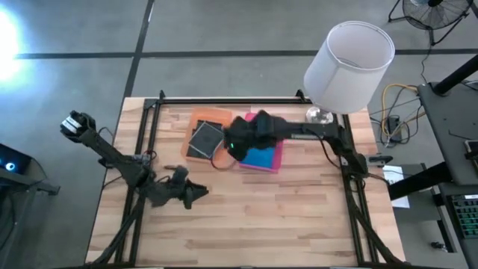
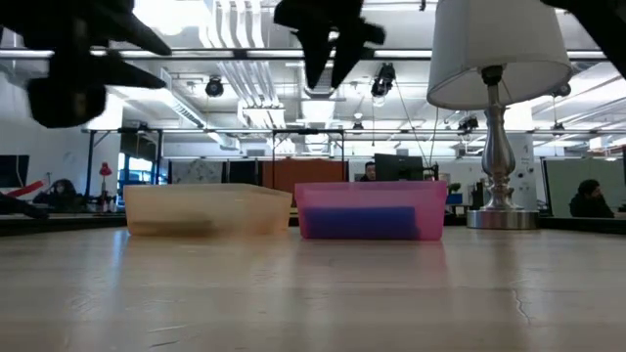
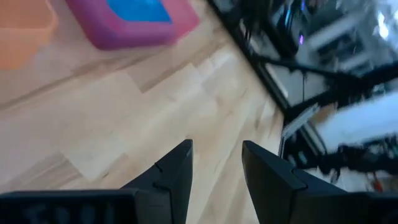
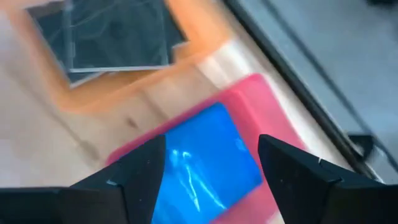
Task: Pick & place jewel cases by type
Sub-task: Return to Home Position
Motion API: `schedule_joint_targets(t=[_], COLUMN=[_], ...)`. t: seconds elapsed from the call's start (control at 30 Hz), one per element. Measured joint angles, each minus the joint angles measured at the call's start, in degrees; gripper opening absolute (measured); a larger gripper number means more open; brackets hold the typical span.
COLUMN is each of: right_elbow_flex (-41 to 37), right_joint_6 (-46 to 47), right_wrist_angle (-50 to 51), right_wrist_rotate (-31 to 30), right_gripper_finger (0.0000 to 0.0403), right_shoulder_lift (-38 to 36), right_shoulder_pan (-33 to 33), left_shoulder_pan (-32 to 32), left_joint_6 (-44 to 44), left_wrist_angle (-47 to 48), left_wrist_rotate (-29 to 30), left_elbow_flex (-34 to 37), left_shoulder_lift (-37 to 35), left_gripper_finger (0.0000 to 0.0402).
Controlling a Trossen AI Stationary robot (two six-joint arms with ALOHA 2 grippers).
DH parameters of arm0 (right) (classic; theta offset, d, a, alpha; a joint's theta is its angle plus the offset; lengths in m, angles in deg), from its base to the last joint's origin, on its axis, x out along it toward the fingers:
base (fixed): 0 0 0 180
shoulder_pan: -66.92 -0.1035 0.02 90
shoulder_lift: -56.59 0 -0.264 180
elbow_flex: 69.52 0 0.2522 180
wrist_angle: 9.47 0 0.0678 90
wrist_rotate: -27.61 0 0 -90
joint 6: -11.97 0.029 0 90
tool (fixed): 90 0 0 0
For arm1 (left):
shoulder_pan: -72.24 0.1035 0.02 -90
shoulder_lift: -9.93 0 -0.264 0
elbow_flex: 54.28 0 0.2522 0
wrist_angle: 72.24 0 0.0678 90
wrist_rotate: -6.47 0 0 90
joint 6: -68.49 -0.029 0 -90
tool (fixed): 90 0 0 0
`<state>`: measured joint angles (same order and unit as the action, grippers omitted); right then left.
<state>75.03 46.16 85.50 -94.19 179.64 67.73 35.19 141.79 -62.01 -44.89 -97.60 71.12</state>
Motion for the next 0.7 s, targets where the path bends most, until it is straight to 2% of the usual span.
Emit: schedule_joint_targets(t=[0.07, 0.13, 0.2, 0.3, 0.4, 0.47, 0.53, 0.63, 0.7], right_elbow_flex=[-1.4, -3.4, -5.8, -11.0, -19.5, -26.6, -34.2, -44.7, -50.0], right_joint_6=[5.7, 11.6, 16.3, 17.7, 19.3, 20.7, 19.8, 14.6, 12.3], right_wrist_angle=[2.1, 3.2, 3.4, 0.5, -7.4, -13.7, -21.8, -32.9, -33.3], right_wrist_rotate=[-4.1, -8.3, -8.4, -7.0, -5.7, -5.0, -4.9, -5.2, -7.1], right_gripper_finger=[0.0245, 0.0238, 0.0231, 0.0221, 0.0209, 0.0198, 0.0185, 0.0167, 0.0157], right_shoulder_lift=[-1.2, -2.9, -5.8, -11.6, -19.2, -25.3, -32.0, -41.1, -46.1], right_shoulder_pan=[-3.4, -7.5, -12.1, -17.6, -18.8, -18.7, -18.8, -18.8, -18.8], left_shoulder_pan=[4.9, 8.8, 11.0, 11.1, 12.4, 15.1, 18.2, 22.7, 24.9], left_joint_6=[-3.1, -6.5, -12.9, -27.5, -36.4, -37.5, -37.2, -36.4, -36.6], left_wrist_angle=[-0.3, 0.1, -0.5, -1.6, 2.4, 9.1, 13.0, 12.3, 12.8], left_wrist_rotate=[-7.8, -12.9, -14.8, -18.1, -21.8, -22.0, -24.6, -34.2, -37.5], left_elbow_flex=[0.0, -0.6, -2.5, -7.4, -11.6, -12.6, -12.2, -11.0, -10.9], left_shoulder_lift=[-0.2, -0.5, -1.2, -3.3, -7.7, -11.1, -14.9, -21.6, -25.8], left_gripper_finger=[0.0122, 0.0122, 0.0122, 0.0122, 0.0122, 0.0122, 0.0122, 0.0122, 0.0122])
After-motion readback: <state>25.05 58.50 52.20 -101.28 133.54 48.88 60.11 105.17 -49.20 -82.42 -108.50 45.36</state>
